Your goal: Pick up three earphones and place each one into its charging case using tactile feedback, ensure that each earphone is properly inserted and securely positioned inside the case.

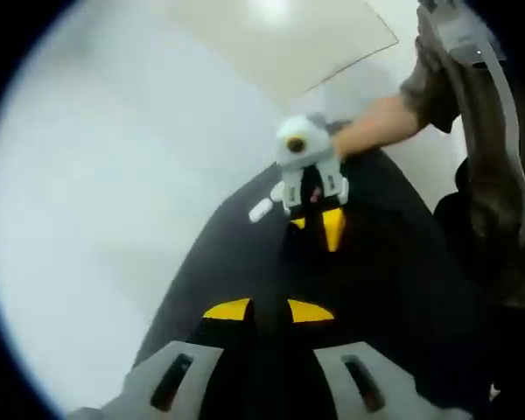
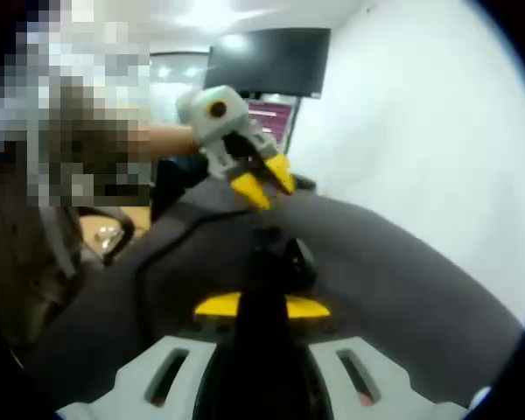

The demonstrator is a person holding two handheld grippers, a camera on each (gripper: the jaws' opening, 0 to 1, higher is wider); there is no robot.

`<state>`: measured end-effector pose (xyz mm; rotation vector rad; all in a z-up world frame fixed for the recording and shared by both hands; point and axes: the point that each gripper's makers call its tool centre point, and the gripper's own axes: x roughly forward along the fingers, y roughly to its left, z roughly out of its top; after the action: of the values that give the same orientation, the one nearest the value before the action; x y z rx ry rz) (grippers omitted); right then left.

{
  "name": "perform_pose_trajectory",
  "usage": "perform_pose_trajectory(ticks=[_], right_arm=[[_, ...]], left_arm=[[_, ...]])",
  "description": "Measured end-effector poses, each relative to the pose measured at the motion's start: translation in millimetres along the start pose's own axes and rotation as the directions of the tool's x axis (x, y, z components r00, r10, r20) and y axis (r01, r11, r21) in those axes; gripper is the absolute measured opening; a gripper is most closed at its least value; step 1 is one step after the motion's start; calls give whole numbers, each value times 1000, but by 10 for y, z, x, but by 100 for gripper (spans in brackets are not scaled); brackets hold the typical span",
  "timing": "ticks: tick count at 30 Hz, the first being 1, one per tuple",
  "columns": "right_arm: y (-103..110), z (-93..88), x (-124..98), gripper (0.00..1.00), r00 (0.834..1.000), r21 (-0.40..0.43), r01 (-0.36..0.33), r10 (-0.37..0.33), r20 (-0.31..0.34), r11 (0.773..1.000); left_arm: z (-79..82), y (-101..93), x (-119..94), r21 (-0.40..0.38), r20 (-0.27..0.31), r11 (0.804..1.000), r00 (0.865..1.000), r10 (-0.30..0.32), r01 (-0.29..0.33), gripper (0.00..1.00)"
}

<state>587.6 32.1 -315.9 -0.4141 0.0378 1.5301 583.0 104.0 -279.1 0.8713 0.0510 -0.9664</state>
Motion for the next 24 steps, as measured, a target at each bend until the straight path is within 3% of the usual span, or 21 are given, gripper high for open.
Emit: perform_pose_trajectory(ticks=[3,6,7,8,9,10,12,13,17,20,24], right_arm=[[-5,-2,-1,18,1000,-2,2,-2,0,1000],[-10,-4,-2,18,1000,-2,2,-2,1,1000],[-10,-5,-2,18,1000,-2,1,-1,1,1000],[-11,-5,-2,18,1000,-2,1,-1,1,1000],[-12,-6,-2,18,1000,-3,1,-1,1,1000],[-13,-6,-2,18,1000,-4,2,-2,1,1000],[-15,-8,-1,18,1000,-5,1,-1,1,1000],[-13,-8,0,18,1000,-5,0,0,1,1000],[-13,-9,2,18,1000,-7,1,-1,1,1000],[-8,-8,4,18,1000,-8,3,-3,1,1000],[-4,-7,7,18,1000,-9,2,-2,2,1000]], left_arm=[[-109,-119,67,-52,-51,999,999,-8,5,13],[-273,-174,129,-169,-131,985,991,8,-30,15],[-377,-147,119,-222,-205,971,978,39,-85,14],[-376,-107,115,-251,-212,959,974,76,-129,12],[-383,-86,90,-310,-237,934,966,103,-175,11],[-358,-99,80,-348,-231,920,968,102,-180,12],[-307,-183,74,-459,-213,872,974,75,-168,14],[-318,-231,82,-480,-222,861,973,62,-165,15],[-297,-176,114,-452,-216,860,964,154,-239,14],[-310,-158,151,-472,-222,832,952,210,-293,14],[-316,-157,198,-502,-226,805,947,230,-315,10]])
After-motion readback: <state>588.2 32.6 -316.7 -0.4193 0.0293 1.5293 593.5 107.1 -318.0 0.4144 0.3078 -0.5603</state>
